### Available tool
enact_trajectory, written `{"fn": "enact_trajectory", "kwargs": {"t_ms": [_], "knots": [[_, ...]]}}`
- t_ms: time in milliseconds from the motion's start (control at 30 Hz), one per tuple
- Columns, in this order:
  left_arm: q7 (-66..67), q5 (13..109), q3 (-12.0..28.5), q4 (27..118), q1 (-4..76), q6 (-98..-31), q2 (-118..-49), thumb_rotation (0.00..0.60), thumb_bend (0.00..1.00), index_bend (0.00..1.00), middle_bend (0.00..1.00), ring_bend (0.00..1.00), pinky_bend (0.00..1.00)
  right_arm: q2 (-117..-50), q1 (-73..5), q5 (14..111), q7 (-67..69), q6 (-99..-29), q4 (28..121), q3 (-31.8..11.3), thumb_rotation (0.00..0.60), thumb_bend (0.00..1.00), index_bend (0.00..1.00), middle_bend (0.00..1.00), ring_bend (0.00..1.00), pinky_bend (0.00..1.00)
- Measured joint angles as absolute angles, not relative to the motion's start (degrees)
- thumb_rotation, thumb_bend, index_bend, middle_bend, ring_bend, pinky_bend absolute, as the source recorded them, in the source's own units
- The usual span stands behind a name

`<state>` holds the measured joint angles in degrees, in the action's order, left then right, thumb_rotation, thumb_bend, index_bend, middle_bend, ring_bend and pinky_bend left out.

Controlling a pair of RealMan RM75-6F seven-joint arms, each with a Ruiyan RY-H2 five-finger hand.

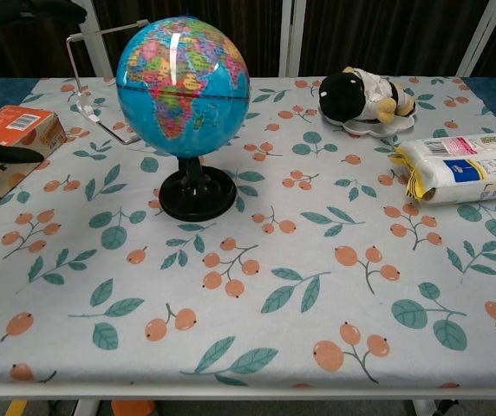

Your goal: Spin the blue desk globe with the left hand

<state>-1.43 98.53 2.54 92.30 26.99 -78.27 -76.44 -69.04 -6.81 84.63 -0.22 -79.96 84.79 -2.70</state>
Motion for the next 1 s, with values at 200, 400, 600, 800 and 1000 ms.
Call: {"fn": "enact_trajectory", "kwargs": {"t_ms": [200, 400, 600, 800, 1000], "knots": [[0.16, 101.16, 2.71, 95.39, 28.69, -77.93, -76.74, 0.600, 0.06, 0.08, 0.07, 0.00, 0.00, -69.13, -6.81, 84.57, 0.17, -79.87, 84.48, -2.69, 0.600, 0.24, 0.00, 0.00, 0.00, 0.00], [0.85, 102.08, 2.26, 96.45, 30.21, -75.54, -77.62, 0.600, 0.06, 0.08, 0.07, 0.00, 0.00, -69.15, -6.80, 84.49, 0.61, -79.78, 84.16, -2.71, 0.600, 0.24, 0.00, 0.00, 0.00, 0.00], [0.31, 101.07, 2.06, 96.11, 31.04, -74.04, -78.66, 0.600, 0.06, 0.08, 0.07, 0.00, 0.00, -69.18, -6.74, 84.35, 0.95, -79.76, 83.85, -2.75, 0.600, 0.24, 0.00, 0.00, 0.00, 0.00], [0.19, 100.41, 1.82, 95.42, 30.98, -73.97, -78.82, 0.600, 0.06, 0.08, 0.07, 0.00, 0.00, -69.29, -6.72, 84.32, 1.10, -79.66, 83.63, -2.70, 0.600, 0.24, 0.00, 0.00, 0.00, 0.00], [-0.19, 99.43, 1.61, 94.20, 30.70, -73.91, -78.88, 0.600, 0.06, 0.08, 0.07, 0.00, 0.00, -69.33, -6.74, 84.42, 0.97, -79.67, 83.65, -2.68, 0.600, 0.24, 0.00, 0.00, 0.00, 0.00]]}}
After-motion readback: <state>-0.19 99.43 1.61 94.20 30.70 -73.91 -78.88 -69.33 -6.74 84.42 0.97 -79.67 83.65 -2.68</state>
